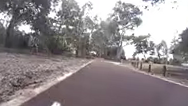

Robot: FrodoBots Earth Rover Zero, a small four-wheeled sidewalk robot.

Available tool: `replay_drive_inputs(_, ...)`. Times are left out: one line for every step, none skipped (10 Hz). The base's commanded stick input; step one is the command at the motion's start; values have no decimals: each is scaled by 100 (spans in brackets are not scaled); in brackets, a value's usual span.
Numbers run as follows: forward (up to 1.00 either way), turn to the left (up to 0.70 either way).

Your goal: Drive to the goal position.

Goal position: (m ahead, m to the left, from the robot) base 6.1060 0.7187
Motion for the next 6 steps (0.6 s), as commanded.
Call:
replay_drive_inputs(60,-15)
replay_drive_inputs(60,-12)
replay_drive_inputs(60,-7)
replay_drive_inputs(60,-2)
replay_drive_inputs(60,0)
replay_drive_inputs(60,0)
